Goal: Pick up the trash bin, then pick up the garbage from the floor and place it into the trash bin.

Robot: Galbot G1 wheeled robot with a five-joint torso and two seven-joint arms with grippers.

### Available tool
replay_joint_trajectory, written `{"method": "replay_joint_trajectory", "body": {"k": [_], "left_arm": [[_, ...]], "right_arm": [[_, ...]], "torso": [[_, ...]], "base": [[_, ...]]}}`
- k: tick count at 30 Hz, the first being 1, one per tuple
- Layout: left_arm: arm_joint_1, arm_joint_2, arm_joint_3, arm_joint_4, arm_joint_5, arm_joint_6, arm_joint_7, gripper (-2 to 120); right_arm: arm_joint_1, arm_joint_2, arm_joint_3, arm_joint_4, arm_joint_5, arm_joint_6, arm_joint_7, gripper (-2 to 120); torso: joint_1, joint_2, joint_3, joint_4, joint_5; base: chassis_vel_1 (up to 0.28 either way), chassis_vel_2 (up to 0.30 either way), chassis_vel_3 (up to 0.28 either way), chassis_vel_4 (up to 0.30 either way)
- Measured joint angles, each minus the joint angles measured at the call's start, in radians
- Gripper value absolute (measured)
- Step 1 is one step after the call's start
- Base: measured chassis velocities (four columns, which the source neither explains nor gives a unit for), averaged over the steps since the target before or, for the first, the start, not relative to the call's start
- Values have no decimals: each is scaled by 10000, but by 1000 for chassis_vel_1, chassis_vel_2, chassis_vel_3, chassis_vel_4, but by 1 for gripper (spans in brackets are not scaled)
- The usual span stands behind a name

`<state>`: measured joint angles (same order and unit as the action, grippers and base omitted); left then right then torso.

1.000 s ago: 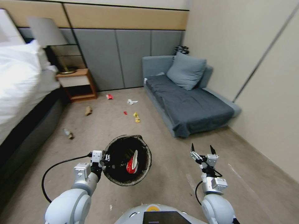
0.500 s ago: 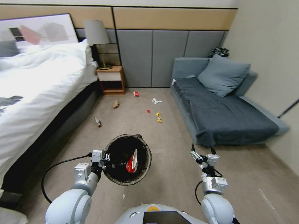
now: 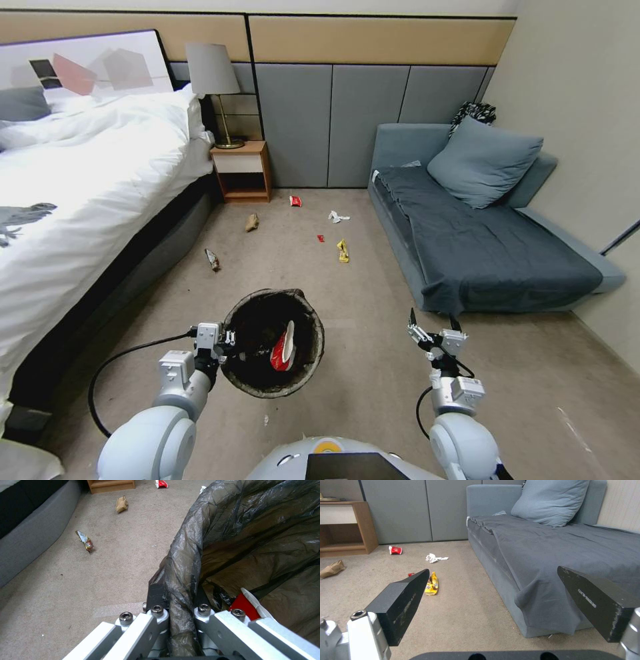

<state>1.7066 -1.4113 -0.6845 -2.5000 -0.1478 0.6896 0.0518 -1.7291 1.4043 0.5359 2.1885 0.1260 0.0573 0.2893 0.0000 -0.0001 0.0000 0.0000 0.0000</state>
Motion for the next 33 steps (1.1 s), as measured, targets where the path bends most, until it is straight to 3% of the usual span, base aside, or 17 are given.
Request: {"method": "replay_joint_trajectory", "body": {"k": [11, 33], "left_arm": [[66, -10, -9, 0, 56, -32, 12, 1], [69, -9, -25, 1, 78, -52, 23, 1]], "right_arm": [[-38, 11, -43, 54, -9, 23, 51, 100], [-46, 19, -174, 118, -82, 50, 121, 100]], "torso": [[0, 1, 0, 1, 1], [0, 1, 0, 3, 0]], "base": [[-155, 155, 159, -133], [-281, 271, 280, -273]]}}
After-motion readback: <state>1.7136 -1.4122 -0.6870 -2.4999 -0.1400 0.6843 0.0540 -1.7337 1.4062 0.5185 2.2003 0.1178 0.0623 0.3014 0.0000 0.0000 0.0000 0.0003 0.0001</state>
